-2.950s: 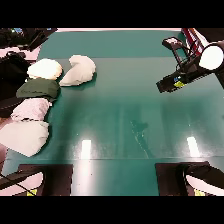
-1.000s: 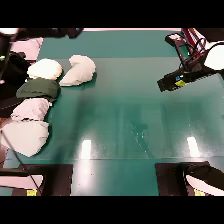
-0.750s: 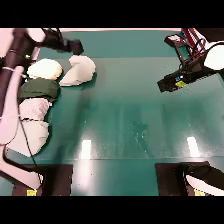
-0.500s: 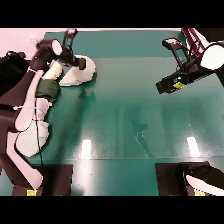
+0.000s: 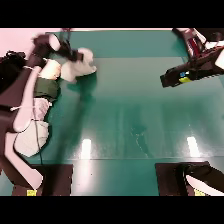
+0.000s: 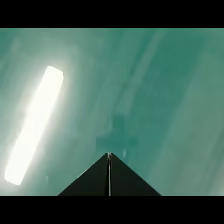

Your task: Fold the shirts.

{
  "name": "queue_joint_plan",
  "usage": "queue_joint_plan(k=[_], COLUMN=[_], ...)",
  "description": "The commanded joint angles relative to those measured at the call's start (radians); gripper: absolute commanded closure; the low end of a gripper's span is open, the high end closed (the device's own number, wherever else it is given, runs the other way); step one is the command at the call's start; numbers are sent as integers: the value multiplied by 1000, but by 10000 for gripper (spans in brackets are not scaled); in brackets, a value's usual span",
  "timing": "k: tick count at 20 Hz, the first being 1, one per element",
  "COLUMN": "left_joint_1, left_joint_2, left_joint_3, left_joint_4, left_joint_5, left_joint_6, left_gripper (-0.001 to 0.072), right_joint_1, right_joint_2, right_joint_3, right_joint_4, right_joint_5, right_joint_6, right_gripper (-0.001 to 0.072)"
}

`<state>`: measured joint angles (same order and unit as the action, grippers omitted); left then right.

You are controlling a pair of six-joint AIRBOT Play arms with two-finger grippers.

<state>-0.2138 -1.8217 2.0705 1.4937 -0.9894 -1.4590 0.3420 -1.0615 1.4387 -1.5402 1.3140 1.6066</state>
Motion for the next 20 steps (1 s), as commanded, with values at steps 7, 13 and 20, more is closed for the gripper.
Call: queue_joint_plan(k=[7, 13, 20], left_joint_1=[-194, -429, -152], left_joint_2=[534, 494, 454], left_joint_3=[14, -342, -393], left_joint_4=[-117, -117, -189], left_joint_5=[-222, -184, -196], left_joint_6=[264, 263, 100], left_gripper=[681, 328, 69], right_joint_1=[-1, 0, 0], right_joint_2=[179, 180, 180], right_joint_3=[2, 2, 2], right_joint_4=[3, 4, 37], right_joint_5=[-404, -406, -404], right_joint_6=[0, 0, 28], right_gripper=[690, 690, 690])
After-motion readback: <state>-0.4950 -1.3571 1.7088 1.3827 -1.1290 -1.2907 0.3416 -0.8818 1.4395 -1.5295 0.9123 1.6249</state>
